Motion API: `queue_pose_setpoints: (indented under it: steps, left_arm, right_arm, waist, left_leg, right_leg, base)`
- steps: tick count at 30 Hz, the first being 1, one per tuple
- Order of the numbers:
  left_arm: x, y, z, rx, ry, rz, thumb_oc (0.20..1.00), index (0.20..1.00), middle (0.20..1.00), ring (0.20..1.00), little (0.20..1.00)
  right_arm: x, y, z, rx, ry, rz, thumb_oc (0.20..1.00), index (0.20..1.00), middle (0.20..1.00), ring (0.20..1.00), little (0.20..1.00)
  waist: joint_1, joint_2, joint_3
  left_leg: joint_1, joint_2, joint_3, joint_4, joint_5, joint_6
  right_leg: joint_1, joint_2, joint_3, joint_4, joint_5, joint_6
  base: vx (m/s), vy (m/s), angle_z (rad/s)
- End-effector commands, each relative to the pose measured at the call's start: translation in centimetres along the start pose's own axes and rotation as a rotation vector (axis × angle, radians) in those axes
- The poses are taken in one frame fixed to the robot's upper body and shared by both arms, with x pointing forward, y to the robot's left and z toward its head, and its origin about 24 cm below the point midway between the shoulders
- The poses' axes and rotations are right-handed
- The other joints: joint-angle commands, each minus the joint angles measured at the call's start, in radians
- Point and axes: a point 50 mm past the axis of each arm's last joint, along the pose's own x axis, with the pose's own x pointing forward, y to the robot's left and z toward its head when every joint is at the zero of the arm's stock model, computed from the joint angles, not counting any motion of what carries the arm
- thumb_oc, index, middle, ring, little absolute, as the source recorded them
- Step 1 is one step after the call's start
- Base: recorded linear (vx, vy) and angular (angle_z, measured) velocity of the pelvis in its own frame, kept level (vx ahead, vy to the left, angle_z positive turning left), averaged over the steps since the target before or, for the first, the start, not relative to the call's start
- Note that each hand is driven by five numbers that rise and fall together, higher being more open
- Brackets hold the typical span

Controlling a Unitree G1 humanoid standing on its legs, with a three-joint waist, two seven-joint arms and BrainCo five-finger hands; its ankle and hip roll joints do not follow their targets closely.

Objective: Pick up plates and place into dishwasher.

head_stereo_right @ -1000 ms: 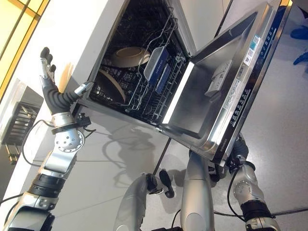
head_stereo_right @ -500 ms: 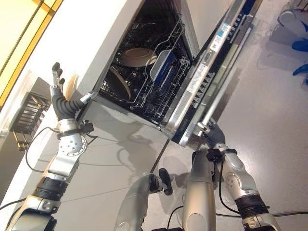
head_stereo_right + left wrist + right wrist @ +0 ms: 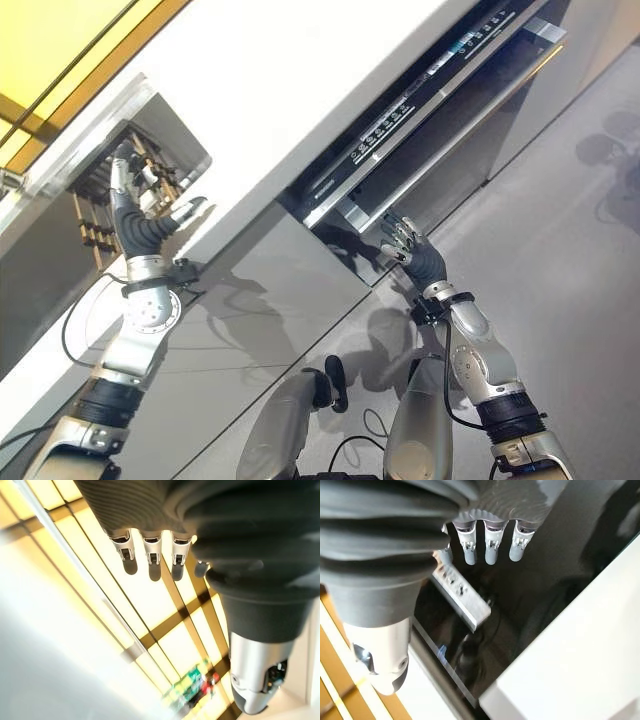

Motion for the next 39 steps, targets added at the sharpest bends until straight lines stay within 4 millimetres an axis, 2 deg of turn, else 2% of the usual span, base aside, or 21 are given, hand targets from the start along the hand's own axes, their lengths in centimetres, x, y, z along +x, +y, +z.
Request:
queue_pose_setpoints:
  steps: [1, 11, 18, 25, 31, 35, 39]
  left_arm:
    - [2.7, 4.0, 0.9, 0.128, -0.100, 0.048, 1.000, 1.000, 1.000, 1.000, 1.000]
    - [1.3, 5.2, 0.3, 0.187, -0.071, -0.025, 1.000, 1.000, 1.000, 1.000, 1.000]
    - [0.9, 5.1, 0.2, 0.183, -0.068, -0.065, 1.000, 1.000, 1.000, 1.000, 1.000]
    - [0.4, 5.1, 0.2, 0.162, -0.065, -0.056, 1.000, 1.000, 1.000, 1.000, 1.000]
    - [-0.5, 5.8, 0.1, 0.138, -0.040, -0.006, 1.000, 1.000, 1.000, 1.000, 1.000]
    - [-1.1, 6.0, -0.2, 0.118, 0.003, 0.041, 1.000, 1.000, 1.000, 1.000, 1.000]
    - [-1.4, 6.3, -0.5, 0.096, 0.029, 0.070, 1.000, 1.000, 1.000, 1.000, 1.000]
  right_arm:
    - [0.9, 2.7, 1.2, 0.065, -0.155, 0.101, 1.000, 1.000, 1.000, 1.000, 1.000]
    - [-0.4, 2.7, -1.1, 0.168, -0.124, 0.038, 1.000, 1.000, 1.000, 1.000, 1.000]
    - [-1.4, 1.9, -2.6, 0.213, -0.087, -0.059, 1.000, 1.000, 1.000, 1.000, 1.000]
    - [-3.8, 0.8, -4.5, 0.184, -0.018, -0.242, 1.000, 1.000, 1.000, 1.000, 1.000]
    - [-4.8, 0.9, -2.3, 0.027, -0.091, -0.230, 1.000, 1.000, 1.000, 1.000, 1.000]
    - [-4.3, 1.3, 1.1, -0.113, -0.224, -0.210, 1.000, 1.000, 1.000, 1.000, 1.000]
    - [-3.7, 2.2, 4.5, -0.204, -0.356, -0.173, 1.000, 1.000, 1.000, 1.000, 1.000]
  waist:
    - [0.034, -0.099, -0.131]
    - [0.081, -0.165, -0.229]
    - [0.078, -0.174, -0.254]
    - [0.037, -0.174, -0.265]
    - [0.003, -0.180, -0.281]
    - [0.012, -0.193, -0.296]
    - [0.034, -0.207, -0.312]
  left_leg:
    - [0.008, -0.028, 0.026, -0.025, -0.031, 0.090]
    - [0.151, -0.017, 0.031, -0.191, 0.011, 0.085]
    - [0.208, -0.005, 0.054, -0.278, 0.049, 0.077]
    - [0.248, 0.017, 0.075, -0.362, 0.086, 0.071]
    - [0.288, 0.034, 0.092, -0.440, 0.124, 0.052]
    - [0.291, 0.036, 0.083, -0.431, 0.117, 0.040]
    - [0.284, 0.023, 0.082, -0.398, 0.088, 0.046]
  right_leg:
    - [0.123, -0.034, 0.046, -0.184, 0.136, 0.000]
    - [0.307, 0.017, -0.037, -0.422, 0.206, 0.026]
    - [0.362, 0.042, -0.057, -0.527, 0.248, 0.038]
    - [0.365, 0.070, -0.042, -0.577, 0.270, 0.045]
    - [0.391, 0.089, -0.030, -0.658, 0.300, 0.055]
    - [0.409, 0.089, -0.029, -0.700, 0.319, 0.058]
    - [0.417, 0.076, -0.035, -0.705, 0.323, 0.065]
  base:
    - [0.11, -0.173, 0.14]
    - [0.09, -0.139, 0.07]
    - [-0.04, -0.089, 0.02]
    - [-0.13, -0.042, -0.07]
    - [-0.08, -0.002, -0.19]
    - [0.02, 0.047, -0.14]
    - [0.08, 0.121, -0.04]
